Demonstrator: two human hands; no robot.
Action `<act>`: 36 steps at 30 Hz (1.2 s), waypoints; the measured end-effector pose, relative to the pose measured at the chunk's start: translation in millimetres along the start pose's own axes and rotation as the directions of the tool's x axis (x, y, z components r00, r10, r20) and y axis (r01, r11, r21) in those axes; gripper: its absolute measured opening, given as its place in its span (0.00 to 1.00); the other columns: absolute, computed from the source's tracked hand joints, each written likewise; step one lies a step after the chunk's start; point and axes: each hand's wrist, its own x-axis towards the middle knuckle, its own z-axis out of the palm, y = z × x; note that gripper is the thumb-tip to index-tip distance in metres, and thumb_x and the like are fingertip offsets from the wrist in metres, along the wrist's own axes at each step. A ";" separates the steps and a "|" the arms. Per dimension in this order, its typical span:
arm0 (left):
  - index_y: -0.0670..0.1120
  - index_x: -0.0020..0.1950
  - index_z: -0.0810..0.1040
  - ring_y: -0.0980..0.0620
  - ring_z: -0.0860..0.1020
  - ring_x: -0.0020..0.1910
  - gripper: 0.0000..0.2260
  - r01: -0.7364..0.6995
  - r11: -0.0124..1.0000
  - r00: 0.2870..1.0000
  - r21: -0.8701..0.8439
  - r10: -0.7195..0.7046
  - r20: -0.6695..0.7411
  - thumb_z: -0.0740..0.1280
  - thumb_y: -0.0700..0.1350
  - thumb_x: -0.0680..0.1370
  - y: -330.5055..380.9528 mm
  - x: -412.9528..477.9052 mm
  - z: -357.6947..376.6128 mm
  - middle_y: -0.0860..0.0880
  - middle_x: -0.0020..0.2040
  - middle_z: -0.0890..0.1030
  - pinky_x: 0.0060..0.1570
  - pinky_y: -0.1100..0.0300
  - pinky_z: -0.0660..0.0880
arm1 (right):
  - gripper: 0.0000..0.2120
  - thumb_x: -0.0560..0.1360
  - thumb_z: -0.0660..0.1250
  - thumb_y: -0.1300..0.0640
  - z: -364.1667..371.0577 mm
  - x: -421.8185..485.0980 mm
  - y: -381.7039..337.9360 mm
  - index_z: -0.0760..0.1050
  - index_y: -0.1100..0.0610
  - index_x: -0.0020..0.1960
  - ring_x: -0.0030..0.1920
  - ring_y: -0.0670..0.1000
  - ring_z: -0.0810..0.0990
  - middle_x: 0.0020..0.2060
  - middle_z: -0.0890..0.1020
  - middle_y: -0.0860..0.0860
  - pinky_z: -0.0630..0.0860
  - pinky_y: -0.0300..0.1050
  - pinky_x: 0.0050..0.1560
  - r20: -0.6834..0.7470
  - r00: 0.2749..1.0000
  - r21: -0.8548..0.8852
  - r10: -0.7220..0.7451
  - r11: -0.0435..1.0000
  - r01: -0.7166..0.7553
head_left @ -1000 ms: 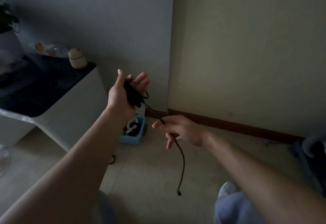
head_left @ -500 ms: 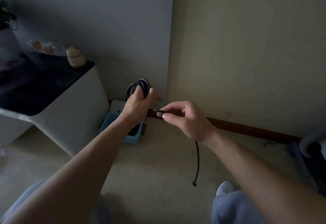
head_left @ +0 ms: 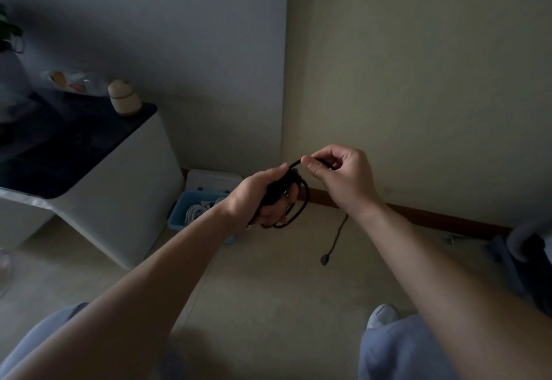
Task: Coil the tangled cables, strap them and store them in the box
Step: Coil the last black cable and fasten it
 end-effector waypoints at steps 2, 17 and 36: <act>0.42 0.41 0.73 0.52 0.58 0.20 0.24 -0.012 1.000 1.000 -0.023 0.013 0.023 0.49 0.56 0.84 1.1 -2.6 -3.8 0.50 0.21 0.62 0.33 0.55 0.64 | 0.08 0.73 0.76 0.51 0.8 0.9 3.5 0.81 0.49 0.37 0.31 0.36 0.77 0.29 0.81 0.38 0.70 0.30 0.36 0.033 0.999 0.003 0.022 1.000 -0.022; 0.47 0.39 0.70 0.56 0.60 0.19 0.12 -0.236 0.756 0.971 -0.611 0.162 -0.175 0.58 0.53 0.78 25.1 -9.0 -13.2 0.55 0.22 0.61 0.37 0.58 0.71 | 0.20 0.86 0.53 0.48 15.3 -17.8 19.0 0.76 0.57 0.44 0.29 0.48 0.76 0.28 0.76 0.48 0.78 0.48 0.41 0.632 0.692 -0.089 0.349 0.920 -0.382; 0.42 0.40 0.71 0.50 0.78 0.24 0.14 -0.249 0.968 0.639 0.021 0.181 -0.748 0.61 0.45 0.84 9.6 10.2 -37.2 0.47 0.27 0.80 0.28 0.60 0.72 | 0.06 0.80 0.69 0.53 18.0 -39.1 -28.2 0.81 0.42 0.48 0.32 0.37 0.78 0.30 0.80 0.34 0.72 0.31 0.32 0.576 0.818 -0.062 0.010 0.998 0.032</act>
